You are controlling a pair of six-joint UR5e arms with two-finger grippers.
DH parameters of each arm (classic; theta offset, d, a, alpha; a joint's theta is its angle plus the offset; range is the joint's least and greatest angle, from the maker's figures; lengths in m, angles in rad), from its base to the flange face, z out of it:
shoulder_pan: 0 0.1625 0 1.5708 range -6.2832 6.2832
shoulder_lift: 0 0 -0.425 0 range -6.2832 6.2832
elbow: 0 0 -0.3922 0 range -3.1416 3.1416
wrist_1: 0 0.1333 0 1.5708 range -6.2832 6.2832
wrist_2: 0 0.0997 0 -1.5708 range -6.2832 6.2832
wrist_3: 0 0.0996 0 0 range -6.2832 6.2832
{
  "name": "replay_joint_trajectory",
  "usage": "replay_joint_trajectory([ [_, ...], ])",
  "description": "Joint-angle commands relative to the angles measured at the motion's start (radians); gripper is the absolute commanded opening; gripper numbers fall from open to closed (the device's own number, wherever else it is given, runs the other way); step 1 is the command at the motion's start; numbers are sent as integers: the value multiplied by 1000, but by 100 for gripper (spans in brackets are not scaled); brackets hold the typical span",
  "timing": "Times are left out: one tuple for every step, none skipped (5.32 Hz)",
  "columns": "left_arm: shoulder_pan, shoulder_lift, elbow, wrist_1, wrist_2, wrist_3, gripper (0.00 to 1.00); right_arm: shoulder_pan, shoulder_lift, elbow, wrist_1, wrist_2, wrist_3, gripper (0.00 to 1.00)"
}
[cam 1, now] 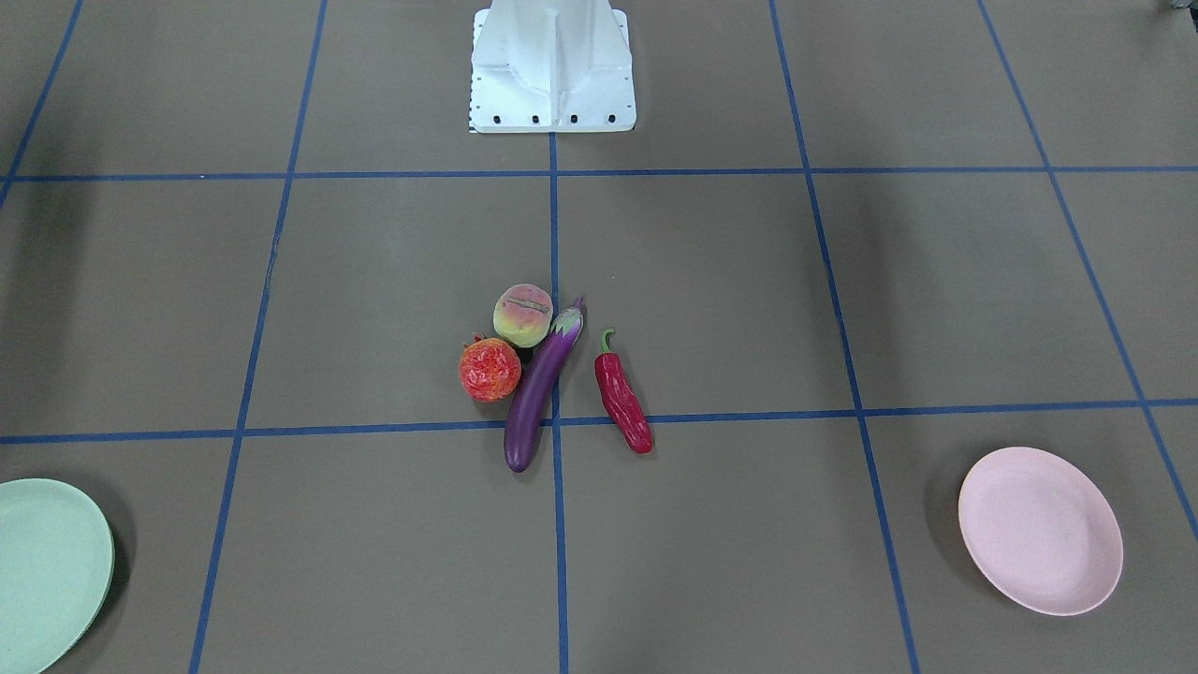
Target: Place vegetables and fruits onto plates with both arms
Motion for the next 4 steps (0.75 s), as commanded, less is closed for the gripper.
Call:
replay_joint_trajectory([
  [2, -6, -27, 1, 9, 0, 100, -4, 2, 0, 2, -11, 0, 100],
  [3, -3, -58, -14, -1, 0, 100, -5, 4, 5, 3, -10, 1, 100],
  [9, -7, -69, -31, 1, -16, 100, -4, 11, 6, 3, -7, 1, 100],
  [9, -16, -72, -78, 1, -22, 100, -5, 27, 5, 3, -7, 1, 100],
])
